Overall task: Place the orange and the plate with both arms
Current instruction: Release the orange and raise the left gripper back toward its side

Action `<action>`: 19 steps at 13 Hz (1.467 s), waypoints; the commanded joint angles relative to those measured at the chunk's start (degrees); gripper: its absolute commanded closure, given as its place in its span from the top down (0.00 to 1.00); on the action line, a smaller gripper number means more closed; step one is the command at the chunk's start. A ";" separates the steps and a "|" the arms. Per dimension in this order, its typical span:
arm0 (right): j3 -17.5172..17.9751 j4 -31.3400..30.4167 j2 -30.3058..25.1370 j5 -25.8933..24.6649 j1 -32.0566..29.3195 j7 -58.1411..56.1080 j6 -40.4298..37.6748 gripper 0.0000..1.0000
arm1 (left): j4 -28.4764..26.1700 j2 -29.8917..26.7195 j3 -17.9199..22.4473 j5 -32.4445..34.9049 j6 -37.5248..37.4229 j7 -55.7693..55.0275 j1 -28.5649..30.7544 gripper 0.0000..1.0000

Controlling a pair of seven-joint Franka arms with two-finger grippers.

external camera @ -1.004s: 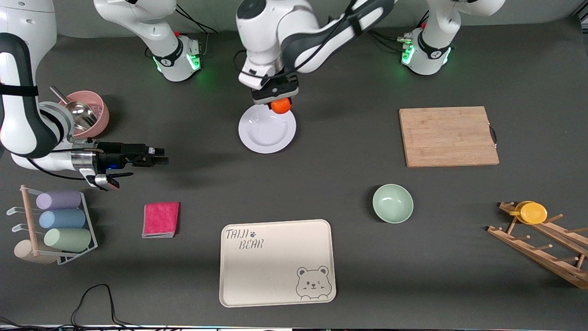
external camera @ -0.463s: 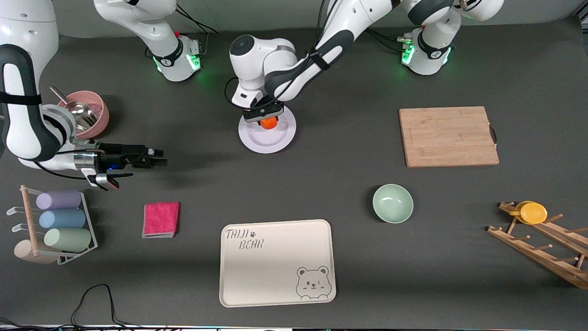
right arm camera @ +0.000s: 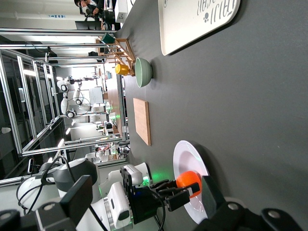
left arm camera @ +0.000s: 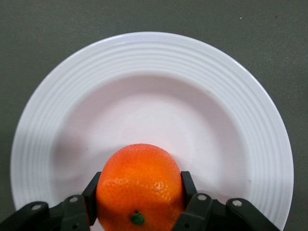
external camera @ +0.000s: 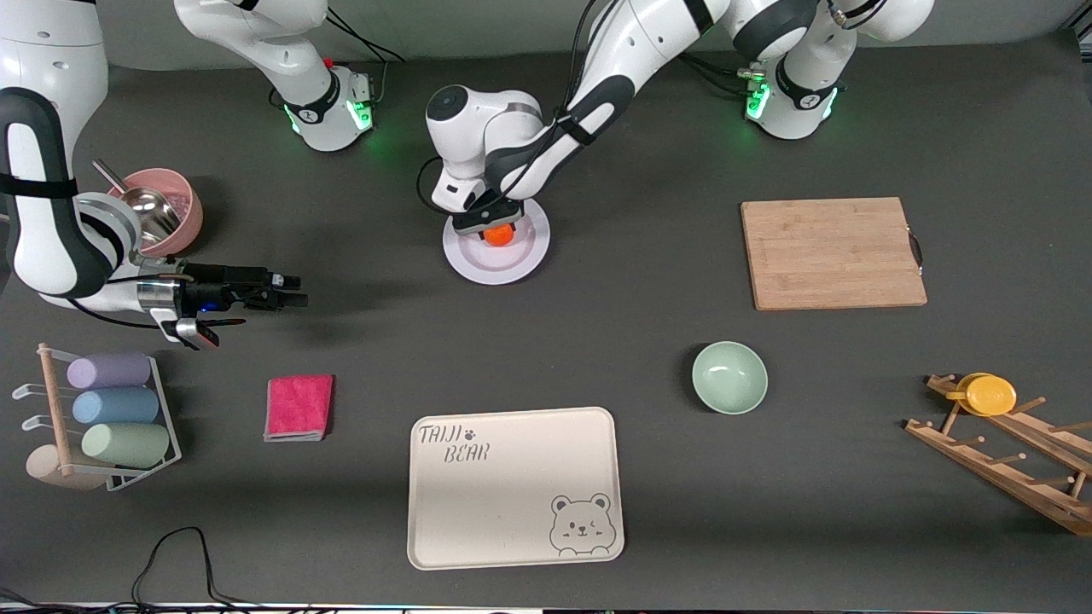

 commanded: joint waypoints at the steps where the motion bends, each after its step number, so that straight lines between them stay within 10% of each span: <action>1: -0.93 -1.73 0.22 1.16 -0.28 -4.20 -1.09 1.00 | 2.44 1.04 1.07 1.01 0.17 -0.89 -1.37 0.48; 2: -0.93 -2.08 0.57 1.34 -0.28 -4.57 -1.09 1.00 | 2.44 1.04 1.07 0.92 0.08 -0.72 -1.28 0.52; 3: -0.93 -2.17 0.92 1.34 -0.28 -4.74 -1.09 1.00 | 2.53 0.87 1.07 1.19 0.08 -0.54 -1.28 0.86; 4: -0.93 -2.70 1.10 1.52 -0.28 -4.92 -1.09 1.00 | 2.53 0.78 1.16 1.27 0.08 0.59 -1.19 1.00; 13: -0.93 -10.52 2.59 8.28 3.40 -12.91 -0.04 1.00 | 1.47 -18.61 -4.47 -11.88 -18.43 16.04 11.00 1.00; 19: -0.84 -16.41 4.26 15.48 10.96 -19.85 5.06 1.00 | -2.92 -39.28 -4.03 -27.71 -33.72 43.18 36.12 1.00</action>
